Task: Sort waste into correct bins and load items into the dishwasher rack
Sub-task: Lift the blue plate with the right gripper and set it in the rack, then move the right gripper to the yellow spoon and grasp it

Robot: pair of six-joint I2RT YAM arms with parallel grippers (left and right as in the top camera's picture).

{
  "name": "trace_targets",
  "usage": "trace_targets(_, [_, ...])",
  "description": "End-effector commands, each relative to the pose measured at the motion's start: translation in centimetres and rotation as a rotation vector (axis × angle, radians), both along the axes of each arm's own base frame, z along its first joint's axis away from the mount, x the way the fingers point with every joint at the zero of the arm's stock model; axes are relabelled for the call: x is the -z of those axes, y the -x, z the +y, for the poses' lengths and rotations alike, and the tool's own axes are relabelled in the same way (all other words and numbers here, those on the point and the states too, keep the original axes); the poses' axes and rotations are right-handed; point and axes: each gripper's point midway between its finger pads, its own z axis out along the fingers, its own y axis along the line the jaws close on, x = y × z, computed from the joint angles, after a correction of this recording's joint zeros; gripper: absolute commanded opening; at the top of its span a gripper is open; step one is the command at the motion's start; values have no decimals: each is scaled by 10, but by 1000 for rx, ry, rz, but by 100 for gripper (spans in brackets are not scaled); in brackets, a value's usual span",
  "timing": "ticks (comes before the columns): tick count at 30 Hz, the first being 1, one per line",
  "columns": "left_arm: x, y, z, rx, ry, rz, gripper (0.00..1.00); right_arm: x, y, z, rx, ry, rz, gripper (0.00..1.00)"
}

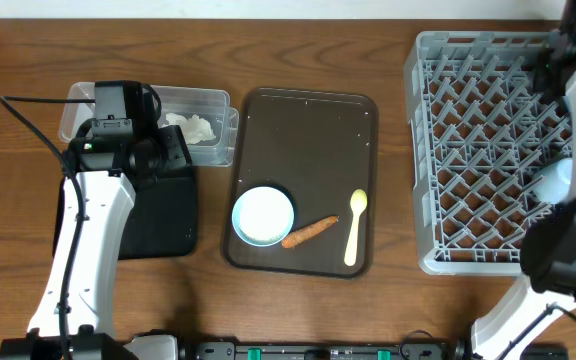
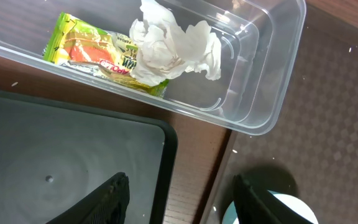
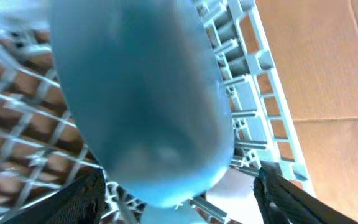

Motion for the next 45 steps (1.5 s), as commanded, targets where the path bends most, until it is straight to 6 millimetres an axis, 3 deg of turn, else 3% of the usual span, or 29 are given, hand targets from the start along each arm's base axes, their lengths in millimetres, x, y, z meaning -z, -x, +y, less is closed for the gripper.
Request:
trace_targets(1, [-4, -1, 3, -16, -8, -11, 56, -13, -3, 24, -75, -115, -65, 77])
trace_targets(12, [-4, -1, 3, -17, -8, -11, 56, -6, -18, 104, -342, -487, -116, 77])
trace_targets(17, [-4, -1, 3, -17, -8, -11, 56, -6, -19, 144, -462, -555, -99, 77])
trace_targets(22, [-4, -1, 3, -17, -8, -11, 56, -4, -13, 197, -604, -606, -47, 78])
trace_targets(30, [-4, -1, 3, -16, -8, -11, 56, 23, 28, 284, -724, -669, 155, 80])
trace_targets(36, [-4, -1, 3, -17, -8, -11, 56, 72, 78, 341, -671, -743, 349, 80])
trace_targets(40, [-4, -1, 3, -17, -8, -11, 56, 108, 112, 365, -627, -761, 459, 80])
trace_targets(45, [-4, -1, 3, -17, -7, -10, 56, 147, 145, 374, -545, -720, 549, 79])
